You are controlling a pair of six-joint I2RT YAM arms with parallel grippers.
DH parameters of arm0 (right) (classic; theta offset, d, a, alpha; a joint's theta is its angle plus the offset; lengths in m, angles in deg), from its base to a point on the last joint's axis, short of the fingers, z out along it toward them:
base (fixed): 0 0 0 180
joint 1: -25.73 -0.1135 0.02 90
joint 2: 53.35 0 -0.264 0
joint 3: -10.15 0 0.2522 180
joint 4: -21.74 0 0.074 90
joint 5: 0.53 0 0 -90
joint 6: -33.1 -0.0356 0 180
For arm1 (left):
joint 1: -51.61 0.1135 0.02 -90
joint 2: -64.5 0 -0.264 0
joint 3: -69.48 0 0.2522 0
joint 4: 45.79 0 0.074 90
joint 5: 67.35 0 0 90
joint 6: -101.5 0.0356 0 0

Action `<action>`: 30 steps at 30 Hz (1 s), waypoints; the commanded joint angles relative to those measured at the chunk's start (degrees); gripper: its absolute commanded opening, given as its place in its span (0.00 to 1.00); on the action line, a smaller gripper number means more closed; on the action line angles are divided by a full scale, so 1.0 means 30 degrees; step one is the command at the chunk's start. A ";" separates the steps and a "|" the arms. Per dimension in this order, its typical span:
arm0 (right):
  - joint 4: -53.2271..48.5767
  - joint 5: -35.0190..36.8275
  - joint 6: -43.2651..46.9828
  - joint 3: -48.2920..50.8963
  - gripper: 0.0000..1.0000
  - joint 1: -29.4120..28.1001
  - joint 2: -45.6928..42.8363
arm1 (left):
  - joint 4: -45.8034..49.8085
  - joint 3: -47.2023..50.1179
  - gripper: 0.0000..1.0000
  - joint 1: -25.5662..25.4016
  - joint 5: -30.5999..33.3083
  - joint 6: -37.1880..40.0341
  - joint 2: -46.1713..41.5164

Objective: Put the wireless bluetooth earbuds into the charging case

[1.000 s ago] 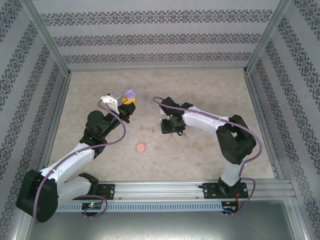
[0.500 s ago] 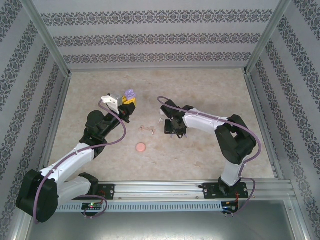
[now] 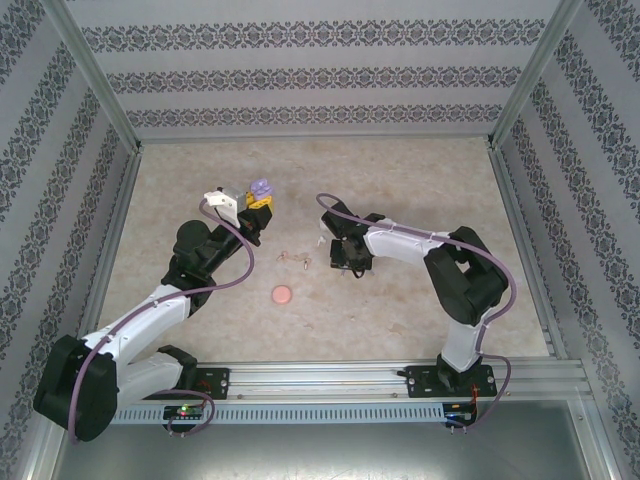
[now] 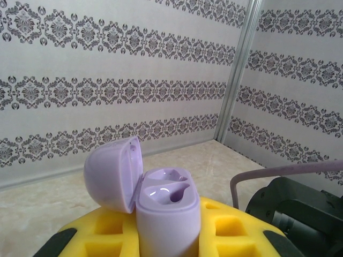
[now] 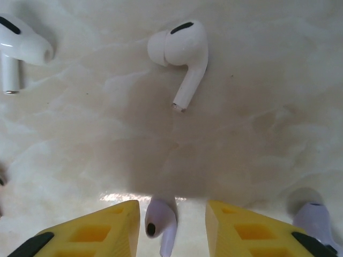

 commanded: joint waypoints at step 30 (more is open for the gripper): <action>-0.0047 0.0366 0.0953 -0.0522 0.16 -0.1330 0.1378 | -0.0976 -0.0252 0.00 -0.0482 -0.0244 0.0052 0.0263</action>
